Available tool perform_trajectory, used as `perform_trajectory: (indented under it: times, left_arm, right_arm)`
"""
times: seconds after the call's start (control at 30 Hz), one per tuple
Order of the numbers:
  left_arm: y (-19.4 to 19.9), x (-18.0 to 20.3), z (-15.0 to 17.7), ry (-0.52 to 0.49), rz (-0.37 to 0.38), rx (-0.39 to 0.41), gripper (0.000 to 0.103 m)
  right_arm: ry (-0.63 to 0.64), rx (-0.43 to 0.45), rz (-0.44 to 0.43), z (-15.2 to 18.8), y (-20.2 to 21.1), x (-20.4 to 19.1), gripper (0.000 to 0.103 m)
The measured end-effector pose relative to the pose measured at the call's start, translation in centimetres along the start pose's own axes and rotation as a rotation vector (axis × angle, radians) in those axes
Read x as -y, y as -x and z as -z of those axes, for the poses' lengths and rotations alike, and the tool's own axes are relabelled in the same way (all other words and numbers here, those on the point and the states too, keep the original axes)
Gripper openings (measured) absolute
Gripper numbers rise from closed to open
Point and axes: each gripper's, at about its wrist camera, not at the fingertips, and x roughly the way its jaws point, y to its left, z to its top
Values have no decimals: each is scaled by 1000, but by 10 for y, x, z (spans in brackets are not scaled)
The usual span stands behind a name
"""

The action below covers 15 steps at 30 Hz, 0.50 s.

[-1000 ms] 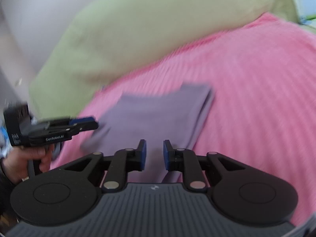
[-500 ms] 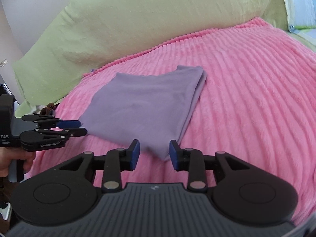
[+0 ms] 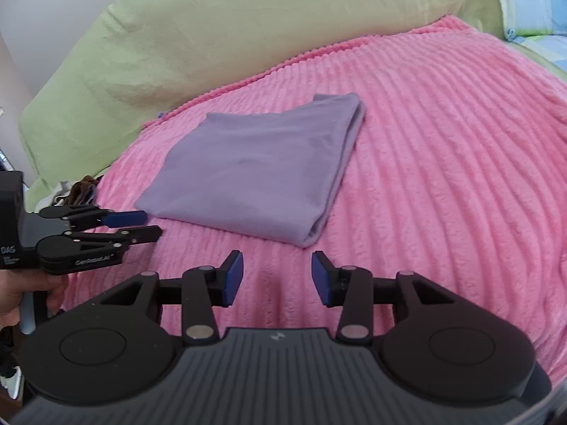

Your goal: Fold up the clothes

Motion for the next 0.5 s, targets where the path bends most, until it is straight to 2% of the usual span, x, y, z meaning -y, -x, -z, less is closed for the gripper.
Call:
perform_trajectory:
  times: [0.1,0.2,0.27,0.37,0.43,0.5]
  left_arm:
    - [5,12,1,-175,13,71,59]
    - [2,27,1,-330,9,99,59]
    - [-3,36,3,-423,4,104,59]
    - [-13,41,6,-504,-26,102,59]
    - [-16,39,7,-511,-47,100,59]
    - [-20,36,8,-522,-62,89,59]
  right_arm:
    - [172,10,82,2,1,-13,43]
    - [375,25,171,5,1,-29,44]
    - [635,36,250,16,-4,-50,44]
    - [905,21,293,31,-17,-71,43]
    - [1052,25,304,40,-27,-82,42]
    - [1116,25,310,44,-33,-87,39]
